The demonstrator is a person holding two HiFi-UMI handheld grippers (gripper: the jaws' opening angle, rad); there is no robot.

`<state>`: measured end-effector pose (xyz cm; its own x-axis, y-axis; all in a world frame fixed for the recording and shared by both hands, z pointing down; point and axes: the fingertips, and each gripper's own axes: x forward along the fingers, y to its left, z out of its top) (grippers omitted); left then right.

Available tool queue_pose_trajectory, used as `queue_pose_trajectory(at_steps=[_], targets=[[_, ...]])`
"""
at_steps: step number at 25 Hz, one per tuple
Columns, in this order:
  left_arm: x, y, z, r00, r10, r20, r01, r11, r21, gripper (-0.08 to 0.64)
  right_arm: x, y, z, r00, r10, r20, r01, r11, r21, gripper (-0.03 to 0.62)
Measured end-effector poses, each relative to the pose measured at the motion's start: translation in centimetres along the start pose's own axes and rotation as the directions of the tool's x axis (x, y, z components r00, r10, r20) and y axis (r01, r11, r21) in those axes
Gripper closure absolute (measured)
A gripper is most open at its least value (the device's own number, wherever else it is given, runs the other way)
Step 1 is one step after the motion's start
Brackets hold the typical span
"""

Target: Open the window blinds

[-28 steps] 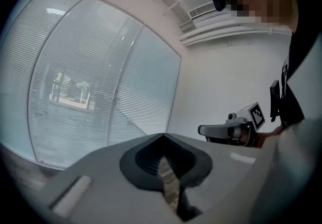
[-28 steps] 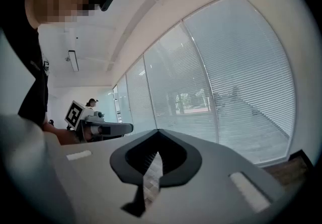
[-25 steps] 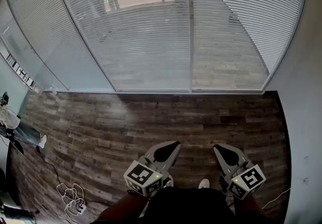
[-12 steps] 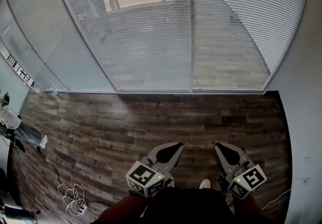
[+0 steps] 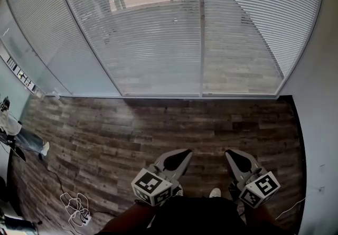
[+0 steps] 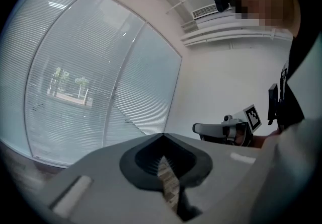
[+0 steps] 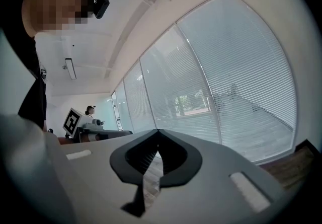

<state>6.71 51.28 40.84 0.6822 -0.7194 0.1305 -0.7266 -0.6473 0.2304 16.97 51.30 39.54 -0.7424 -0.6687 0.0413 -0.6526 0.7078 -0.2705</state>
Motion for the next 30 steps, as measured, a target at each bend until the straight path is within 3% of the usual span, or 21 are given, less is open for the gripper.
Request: queue_pose_trajectory(at_steps=[17, 30], targets=[[0.0, 1.5, 0.5, 1.0, -0.028, 0.002, 0.028, 1.0, 0.009, 0.558, 1.5, 0.2, 0.0, 1.0, -0.016, -0.013, 0.016, 1.0, -0.013, 0.566], [-3.0, 5.7, 0.8, 0.999, -0.049, 0.005, 0.049, 0.999, -0.003, 0.558, 5.7, 2.7, -1.1, 0.999, -0.05, -0.009, 0.05, 0.999, 0.005, 0.565]])
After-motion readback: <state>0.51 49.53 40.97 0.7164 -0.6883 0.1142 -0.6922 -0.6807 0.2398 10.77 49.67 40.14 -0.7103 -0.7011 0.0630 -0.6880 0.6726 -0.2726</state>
